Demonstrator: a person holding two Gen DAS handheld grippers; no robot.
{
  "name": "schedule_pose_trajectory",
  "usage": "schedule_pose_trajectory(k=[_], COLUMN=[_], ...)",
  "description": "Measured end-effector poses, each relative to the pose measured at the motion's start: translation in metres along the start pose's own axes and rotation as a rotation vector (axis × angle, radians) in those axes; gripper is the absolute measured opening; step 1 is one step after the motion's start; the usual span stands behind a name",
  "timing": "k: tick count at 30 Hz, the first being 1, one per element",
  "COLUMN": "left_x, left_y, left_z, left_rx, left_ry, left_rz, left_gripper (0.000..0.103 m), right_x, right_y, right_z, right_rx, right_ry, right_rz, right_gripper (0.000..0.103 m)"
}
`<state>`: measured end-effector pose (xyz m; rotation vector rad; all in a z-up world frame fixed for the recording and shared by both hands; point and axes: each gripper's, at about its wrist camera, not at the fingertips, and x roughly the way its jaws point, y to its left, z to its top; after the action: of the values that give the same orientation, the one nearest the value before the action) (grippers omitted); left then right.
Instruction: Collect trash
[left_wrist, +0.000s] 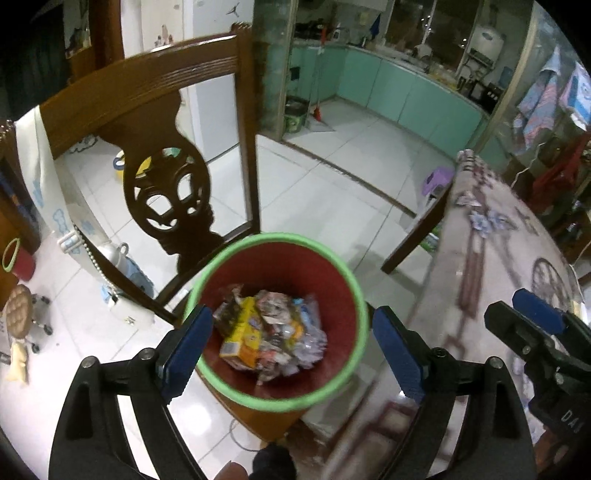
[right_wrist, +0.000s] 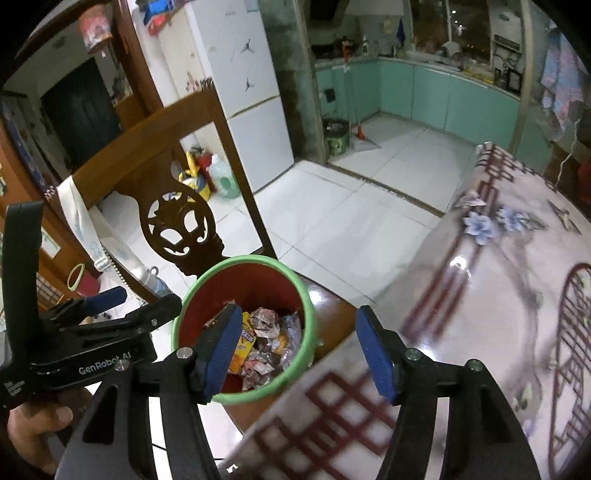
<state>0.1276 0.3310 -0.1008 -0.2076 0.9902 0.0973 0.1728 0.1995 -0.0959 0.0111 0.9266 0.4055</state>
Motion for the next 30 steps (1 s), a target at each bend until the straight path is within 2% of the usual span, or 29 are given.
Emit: schedule_pose_trajectory(k=[7, 11, 13, 17, 21, 24, 27, 30], left_x=[-0.040, -0.060, -0.069, -0.098, -0.130, -0.154, -0.175, -0.192], left_y=[-0.065, -0.112, -0.131, -0.172, -0.213, -0.236, -0.257, -0.275], left_z=[-0.027, -0.042, -0.046, -0.055, -0.056, -0.054, -0.054, -0.061], left_rx=[0.047, 0.089, 0.106, 0.137, 0.164, 0.172, 0.196, 0.220], left_ry=[-0.044, -0.070, -0.091, -0.176, -0.270, -0.347, -0.411, -0.476], left_rz=[-0.051, -0.108, -0.134, -0.204, -0.253, -0.274, -0.291, -0.257], left_gripper=[0.089, 0.089, 0.102, 0.103, 0.103, 0.103, 0.103, 0.103], right_x=[-0.074, -0.122, -0.149, -0.201, -0.261, -0.303, -0.339, -0.365], right_y=[-0.049, -0.087, -0.109, -0.146, -0.176, -0.187, -0.193, -0.195], right_z=[-0.041, -0.066, -0.080, -0.100, -0.115, -0.120, -0.127, -0.138], right_rx=[0.045, 0.077, 0.093, 0.126, 0.153, 0.149, 0.130, 0.134], right_ry=[-0.063, -0.113, -0.145, -0.218, -0.325, -0.412, -0.497, -0.585], right_rz=[-0.010, -0.061, -0.099, -0.176, -0.268, -0.345, -0.452, -0.523], right_gripper=[0.063, 0.064, 0.066, 0.070, 0.081, 0.086, 0.100, 0.103])
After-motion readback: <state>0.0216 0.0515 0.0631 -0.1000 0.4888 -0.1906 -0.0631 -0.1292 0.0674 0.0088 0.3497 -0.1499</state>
